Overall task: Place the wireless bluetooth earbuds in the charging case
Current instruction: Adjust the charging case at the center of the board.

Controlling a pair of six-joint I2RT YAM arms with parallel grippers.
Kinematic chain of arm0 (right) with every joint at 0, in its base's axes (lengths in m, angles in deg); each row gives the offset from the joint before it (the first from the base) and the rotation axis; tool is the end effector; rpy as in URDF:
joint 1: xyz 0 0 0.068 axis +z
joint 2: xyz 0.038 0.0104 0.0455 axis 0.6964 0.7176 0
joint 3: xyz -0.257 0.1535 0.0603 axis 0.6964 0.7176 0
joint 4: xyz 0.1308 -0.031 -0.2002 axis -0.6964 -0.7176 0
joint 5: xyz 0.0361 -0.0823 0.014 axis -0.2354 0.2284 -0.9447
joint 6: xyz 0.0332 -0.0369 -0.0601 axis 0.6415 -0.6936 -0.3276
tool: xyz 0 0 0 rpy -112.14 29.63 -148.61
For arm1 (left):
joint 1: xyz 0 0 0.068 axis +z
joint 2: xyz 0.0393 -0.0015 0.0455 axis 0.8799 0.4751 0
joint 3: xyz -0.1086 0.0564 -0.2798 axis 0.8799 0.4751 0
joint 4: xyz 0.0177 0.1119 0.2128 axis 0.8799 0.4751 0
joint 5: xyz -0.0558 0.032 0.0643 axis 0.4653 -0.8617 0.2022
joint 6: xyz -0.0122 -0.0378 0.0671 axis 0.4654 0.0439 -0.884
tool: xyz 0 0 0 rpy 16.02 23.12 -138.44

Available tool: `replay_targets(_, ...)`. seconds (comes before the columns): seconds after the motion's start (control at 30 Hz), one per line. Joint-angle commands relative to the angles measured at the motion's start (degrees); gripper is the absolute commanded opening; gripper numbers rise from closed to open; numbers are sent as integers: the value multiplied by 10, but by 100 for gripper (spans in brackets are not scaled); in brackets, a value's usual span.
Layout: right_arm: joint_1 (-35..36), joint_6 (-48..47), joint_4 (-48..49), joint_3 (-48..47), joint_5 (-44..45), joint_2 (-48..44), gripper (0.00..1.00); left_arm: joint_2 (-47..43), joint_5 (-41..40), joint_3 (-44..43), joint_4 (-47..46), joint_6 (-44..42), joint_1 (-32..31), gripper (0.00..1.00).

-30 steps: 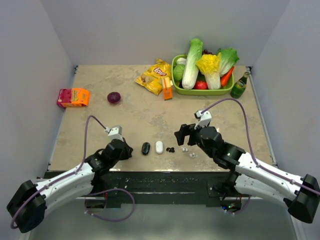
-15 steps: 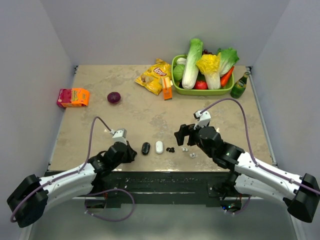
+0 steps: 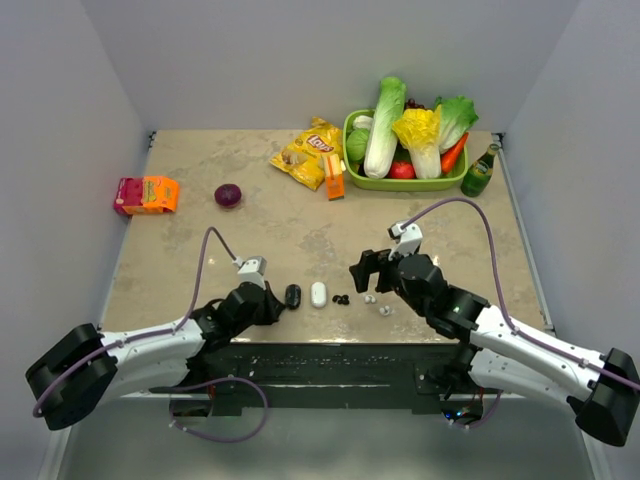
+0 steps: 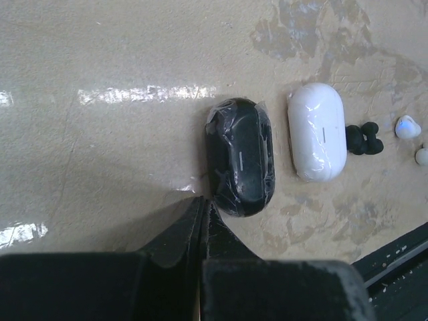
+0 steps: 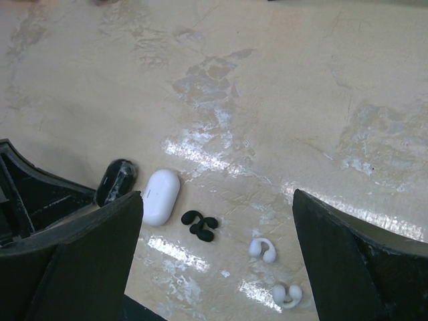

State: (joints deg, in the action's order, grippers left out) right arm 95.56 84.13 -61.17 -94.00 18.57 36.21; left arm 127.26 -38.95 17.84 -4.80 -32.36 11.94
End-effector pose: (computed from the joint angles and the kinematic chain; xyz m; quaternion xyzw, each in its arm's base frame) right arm 0.1295 0.1233 0.2731 -0.0737 0.8203 0.2234 0.5214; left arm 0.1170 -0.1141 0.1538 -0.0562 0.8947 -0.2621 0.3573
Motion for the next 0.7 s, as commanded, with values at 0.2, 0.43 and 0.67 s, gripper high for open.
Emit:
replay_targets(0.2,1,-3,4,-2,2,-15,96,33,14,-31,-51,-7,-14,0)
replay_targets(0.43,1,-3,-3,-6,4,-18,96,79,22,-53,-80,-20,-19,0)
replay_targets(0.67,0,-2,-14,-8,7,-23,96,113,8,-86,-83,-35,-20,0)
